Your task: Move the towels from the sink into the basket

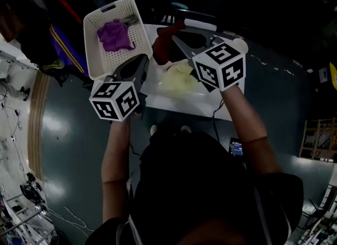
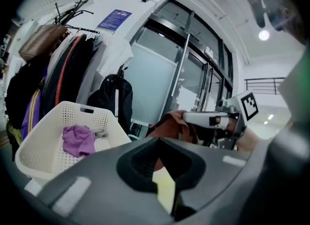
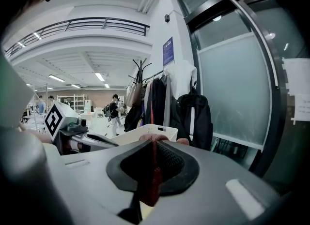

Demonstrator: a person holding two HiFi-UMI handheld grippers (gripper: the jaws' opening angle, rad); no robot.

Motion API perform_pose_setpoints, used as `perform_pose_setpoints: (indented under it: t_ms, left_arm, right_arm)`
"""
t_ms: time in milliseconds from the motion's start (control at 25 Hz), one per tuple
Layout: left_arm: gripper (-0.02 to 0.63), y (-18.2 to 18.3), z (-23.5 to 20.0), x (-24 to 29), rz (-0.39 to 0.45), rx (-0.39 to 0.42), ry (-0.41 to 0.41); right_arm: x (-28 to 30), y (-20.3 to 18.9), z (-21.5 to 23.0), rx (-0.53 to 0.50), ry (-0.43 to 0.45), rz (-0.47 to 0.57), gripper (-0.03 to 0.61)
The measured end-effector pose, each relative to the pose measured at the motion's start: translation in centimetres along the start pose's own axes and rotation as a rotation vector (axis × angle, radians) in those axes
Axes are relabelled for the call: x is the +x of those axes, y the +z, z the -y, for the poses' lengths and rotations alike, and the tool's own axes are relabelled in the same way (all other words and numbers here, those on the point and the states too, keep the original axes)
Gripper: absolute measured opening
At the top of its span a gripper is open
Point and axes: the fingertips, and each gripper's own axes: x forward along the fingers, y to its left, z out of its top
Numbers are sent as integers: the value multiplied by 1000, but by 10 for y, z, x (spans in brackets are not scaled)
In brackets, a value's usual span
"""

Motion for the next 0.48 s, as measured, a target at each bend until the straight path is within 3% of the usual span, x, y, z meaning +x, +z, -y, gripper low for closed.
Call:
perform_pose_setpoints:
  t_ms: [480]
  left_arm:
    - [8, 29, -45, -40, 62, 3, 93]
  right_arm:
    - [27, 82, -15, -45, 3, 193, 26]
